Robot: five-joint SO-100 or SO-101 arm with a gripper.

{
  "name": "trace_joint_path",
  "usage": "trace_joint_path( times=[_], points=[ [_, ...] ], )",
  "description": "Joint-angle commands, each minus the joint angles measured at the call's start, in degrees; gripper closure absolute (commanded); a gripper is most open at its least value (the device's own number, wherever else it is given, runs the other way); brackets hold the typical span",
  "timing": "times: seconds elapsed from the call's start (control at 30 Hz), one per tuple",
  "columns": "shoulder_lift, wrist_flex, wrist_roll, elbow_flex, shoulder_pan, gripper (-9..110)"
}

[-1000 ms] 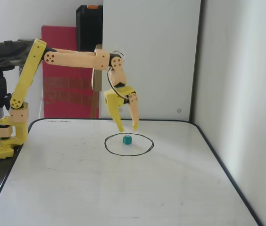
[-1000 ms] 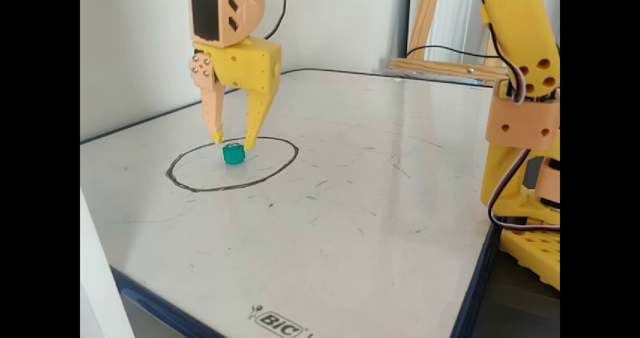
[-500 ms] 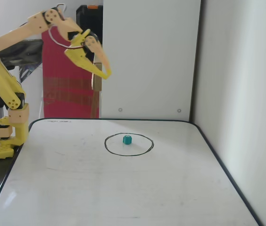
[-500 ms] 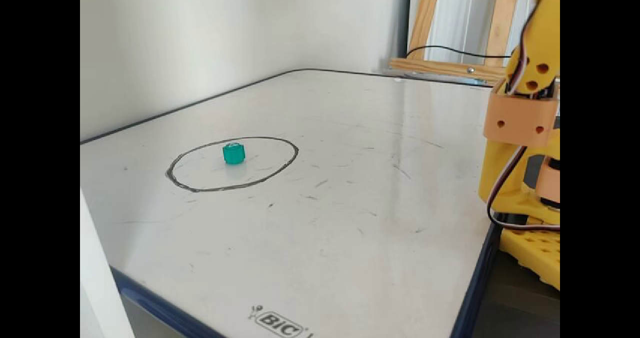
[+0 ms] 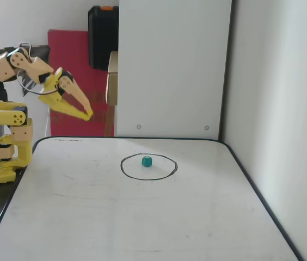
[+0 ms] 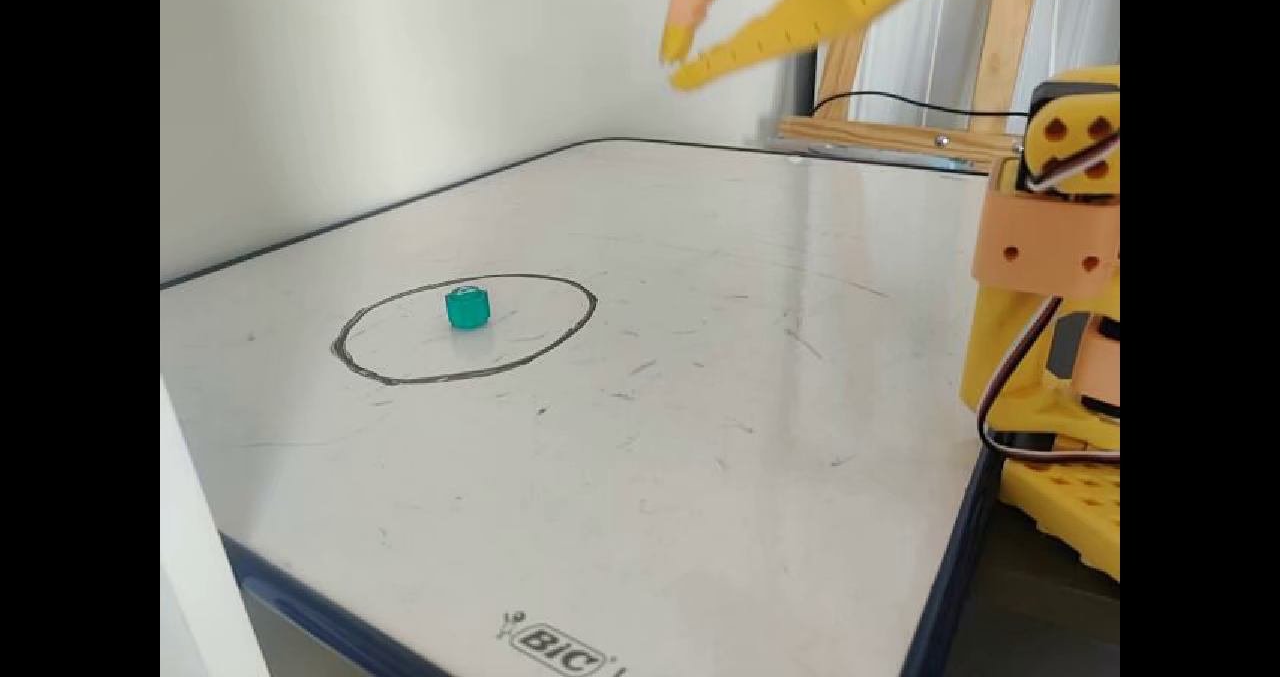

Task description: Grasp a green cube and put it in the black circle

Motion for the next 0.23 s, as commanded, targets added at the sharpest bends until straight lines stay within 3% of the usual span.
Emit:
trace_joint_path(
  times=[0.0,0.2],
  points=[
    [3.25,-1.49,-0.53,4.22,-0.97,101],
    [8.17,-0.7,-0.88,10.72,-2.46,101]
  ],
)
